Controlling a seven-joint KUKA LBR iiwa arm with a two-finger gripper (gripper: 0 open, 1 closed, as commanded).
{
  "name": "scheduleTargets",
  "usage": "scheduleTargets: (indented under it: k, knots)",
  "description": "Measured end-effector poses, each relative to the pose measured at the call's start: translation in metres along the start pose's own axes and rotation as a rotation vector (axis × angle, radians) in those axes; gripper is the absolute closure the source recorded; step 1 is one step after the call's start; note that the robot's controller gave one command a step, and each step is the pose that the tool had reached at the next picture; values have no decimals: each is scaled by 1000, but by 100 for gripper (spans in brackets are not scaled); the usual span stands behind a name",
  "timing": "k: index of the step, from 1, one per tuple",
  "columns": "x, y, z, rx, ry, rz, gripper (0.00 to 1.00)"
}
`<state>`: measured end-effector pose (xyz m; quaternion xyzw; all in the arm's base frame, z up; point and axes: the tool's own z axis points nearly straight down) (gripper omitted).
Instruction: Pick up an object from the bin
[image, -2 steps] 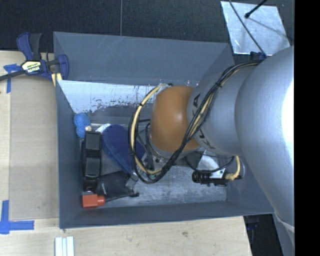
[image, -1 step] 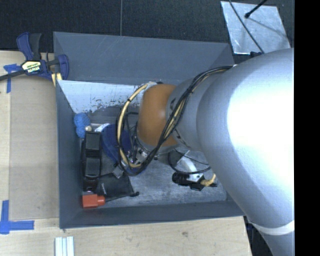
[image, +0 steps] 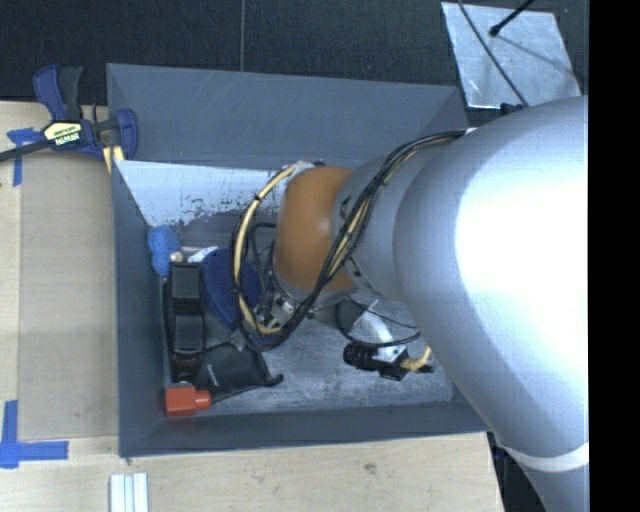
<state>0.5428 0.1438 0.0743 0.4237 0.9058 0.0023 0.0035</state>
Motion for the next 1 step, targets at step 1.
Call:
scheduleTargets:
  k: [1]
  knots:
    - [8, -8, -88, 1, 2, 22, 100]
